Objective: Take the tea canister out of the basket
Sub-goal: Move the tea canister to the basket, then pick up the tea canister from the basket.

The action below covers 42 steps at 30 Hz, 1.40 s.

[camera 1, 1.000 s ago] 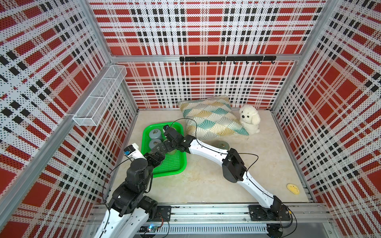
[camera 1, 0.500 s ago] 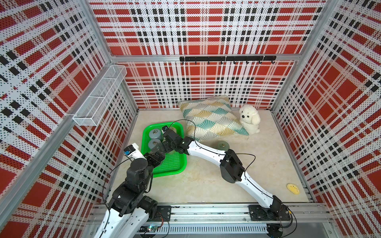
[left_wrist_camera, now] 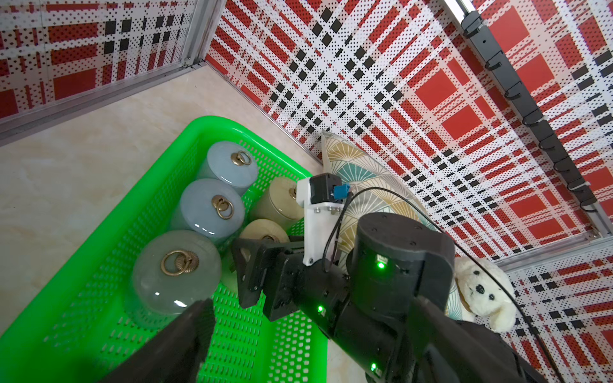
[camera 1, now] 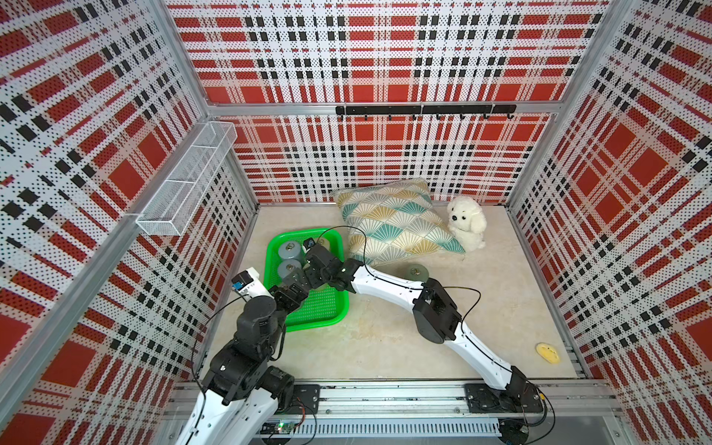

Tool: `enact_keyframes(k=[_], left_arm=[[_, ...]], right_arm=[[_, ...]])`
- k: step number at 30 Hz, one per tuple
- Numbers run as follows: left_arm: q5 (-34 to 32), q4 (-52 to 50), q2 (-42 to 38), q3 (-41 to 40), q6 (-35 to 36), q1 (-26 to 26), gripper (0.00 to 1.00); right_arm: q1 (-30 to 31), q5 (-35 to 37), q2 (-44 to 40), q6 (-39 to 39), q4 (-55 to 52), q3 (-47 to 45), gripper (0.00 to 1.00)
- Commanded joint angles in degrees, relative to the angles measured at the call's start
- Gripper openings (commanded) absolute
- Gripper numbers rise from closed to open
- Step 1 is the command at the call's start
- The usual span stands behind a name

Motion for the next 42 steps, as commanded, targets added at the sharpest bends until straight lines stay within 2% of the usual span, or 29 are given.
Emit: enact_keyframes(k=[1,9,14,16,21,27,34,38,42], left_arm=[[-0.59,-0.22,-0.41,0.23,-0.09,-0.32,0.97],[-0.68,-0.34,-0.70,0.24,-0.10,-0.37,0.97],[-0.68,-0.29,-0.51,0.32,-0.10,-0.47,0.97],[-0.69,-0.29,-0.59,0.32,-0.09,-0.62,0.97],[-0.77,-0.38,-0.42,0.41,0.06,-0.71,0.98],[-1.65,-1.93,1.50,3.60,1.89,-0.63,0.98],[-0.73,-2.40,5.99,7.76,4.53,-0.61,0.99],[0.44,-4.15,12.78,10.45,7.66,-0.36,0.99],[4.88,-4.43,20.50,11.50,10.05,0.78,0.99]], right_arm=[[-0.20,0.53,-2.35,0.47,-5.76,-1.65,0.86],[-0.25,0.59,-6.48,0.58,-5.19,-4.55,0.89],[-0.20,0.29,-5.28,-0.17,-5.69,-4.04,0.93],[-0.20,0.50,-4.98,0.14,-5.61,-3.99,1.00],[-0.29,0.80,-7.87,0.42,-3.92,-6.29,1.00],[-0.32,0.81,-21.33,-0.14,4.57,-19.70,1.00],[-0.32,-1.55,-33.20,-0.04,7.12,-31.94,1.00],[-0.55,-4.17,-41.60,-0.62,8.20,-41.25,1.00],[-0.91,-8.20,-50.63,-1.27,10.80,-51.93,1.00]])
